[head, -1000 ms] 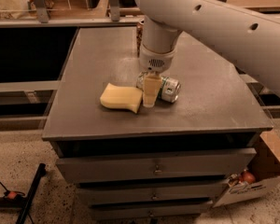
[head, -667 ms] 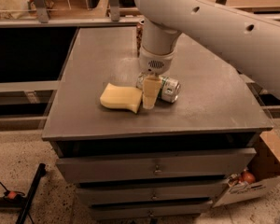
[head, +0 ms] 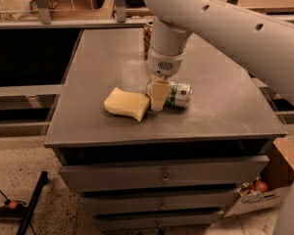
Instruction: Place 7up can upright
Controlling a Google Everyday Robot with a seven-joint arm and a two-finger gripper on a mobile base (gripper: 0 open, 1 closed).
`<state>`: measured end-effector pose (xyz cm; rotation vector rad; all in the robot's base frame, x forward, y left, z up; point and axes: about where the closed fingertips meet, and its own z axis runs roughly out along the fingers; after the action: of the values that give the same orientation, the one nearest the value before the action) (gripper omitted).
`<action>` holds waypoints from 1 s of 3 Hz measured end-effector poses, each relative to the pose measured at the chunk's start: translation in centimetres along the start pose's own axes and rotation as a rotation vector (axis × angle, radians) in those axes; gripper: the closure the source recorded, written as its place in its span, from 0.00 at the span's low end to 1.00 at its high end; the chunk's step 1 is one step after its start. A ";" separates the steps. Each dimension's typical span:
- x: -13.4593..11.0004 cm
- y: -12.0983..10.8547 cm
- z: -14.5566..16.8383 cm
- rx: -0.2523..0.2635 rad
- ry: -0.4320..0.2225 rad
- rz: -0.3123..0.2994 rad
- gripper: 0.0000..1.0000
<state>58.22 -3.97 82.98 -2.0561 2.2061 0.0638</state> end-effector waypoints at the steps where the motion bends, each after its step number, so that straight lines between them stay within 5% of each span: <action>1: 0.0 -0.1 -0.1 -0.025 -0.015 0.012 0.54; 3: 0.2 -0.4 -1.4 -0.022 -0.020 0.038 0.82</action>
Offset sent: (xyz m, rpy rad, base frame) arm -0.0014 -0.0018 0.0114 0.0053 0.0533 -0.0327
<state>58.50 -4.34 84.32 -2.0159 2.2428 0.1117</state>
